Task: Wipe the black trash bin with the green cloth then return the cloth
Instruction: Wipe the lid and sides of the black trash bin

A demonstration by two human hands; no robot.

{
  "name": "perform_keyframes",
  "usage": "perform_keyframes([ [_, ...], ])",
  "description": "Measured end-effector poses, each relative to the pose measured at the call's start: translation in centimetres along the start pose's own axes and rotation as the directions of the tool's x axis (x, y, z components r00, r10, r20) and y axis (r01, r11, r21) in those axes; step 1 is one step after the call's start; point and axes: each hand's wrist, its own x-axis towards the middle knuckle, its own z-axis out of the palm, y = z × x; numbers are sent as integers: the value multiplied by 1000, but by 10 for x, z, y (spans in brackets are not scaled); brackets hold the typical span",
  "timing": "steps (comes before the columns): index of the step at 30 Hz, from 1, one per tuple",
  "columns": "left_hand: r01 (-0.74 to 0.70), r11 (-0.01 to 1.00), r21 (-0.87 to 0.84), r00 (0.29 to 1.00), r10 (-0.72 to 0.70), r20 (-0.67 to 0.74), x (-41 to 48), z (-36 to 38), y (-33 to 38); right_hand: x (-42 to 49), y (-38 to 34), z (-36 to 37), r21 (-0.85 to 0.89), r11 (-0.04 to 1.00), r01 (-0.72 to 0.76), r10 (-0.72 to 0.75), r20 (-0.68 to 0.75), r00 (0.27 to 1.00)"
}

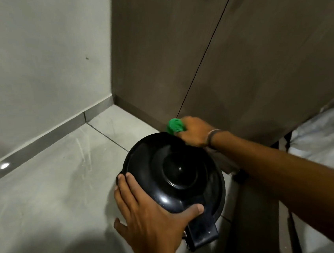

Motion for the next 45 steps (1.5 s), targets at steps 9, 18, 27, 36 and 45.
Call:
perform_keyframes([
  [9,-12,1000,-3,1000,12,-29,-4,-1,2,-134,70,38,285,819,-498,516,13,856],
  [18,-37,999,29,999,38,-20,-4,-4,2,-154,60,-1,474,823,-313,483,-293,825],
  [27,-55,994,95,984,70,-164,2,7,-2,-164,7,103,95,926,366,-346,-175,922],
  [36,-86,992,93,988,97,-118,1,-1,-3,-109,-32,87,154,948,280,-252,-181,951],
  [45,-89,995,46,996,89,3,4,-7,0,-99,41,59,475,877,-76,234,-283,930],
])
